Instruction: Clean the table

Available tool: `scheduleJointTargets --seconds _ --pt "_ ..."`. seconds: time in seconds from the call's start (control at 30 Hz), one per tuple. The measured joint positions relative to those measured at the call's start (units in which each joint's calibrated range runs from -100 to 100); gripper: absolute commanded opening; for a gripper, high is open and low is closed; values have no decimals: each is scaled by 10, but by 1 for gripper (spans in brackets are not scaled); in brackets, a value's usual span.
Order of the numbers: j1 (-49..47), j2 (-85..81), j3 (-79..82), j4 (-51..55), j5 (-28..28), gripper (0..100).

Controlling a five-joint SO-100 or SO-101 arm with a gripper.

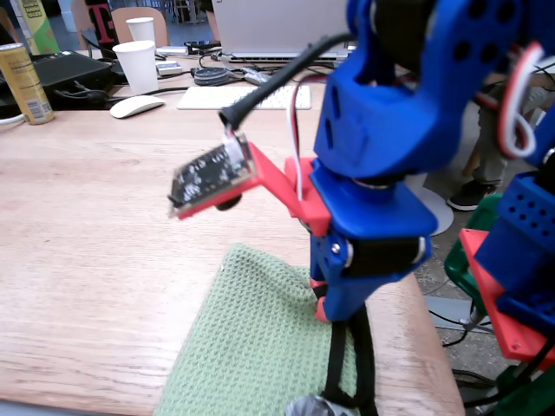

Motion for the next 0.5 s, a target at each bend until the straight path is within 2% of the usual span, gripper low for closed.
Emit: scheduleJointTargets --seconds 0.13,0.3,0.5 --pt "-8 -23 95 -64 2 1" --pt "-12 -35 144 -70 3 1" --pt "-18 -190 280 -71 5 1"
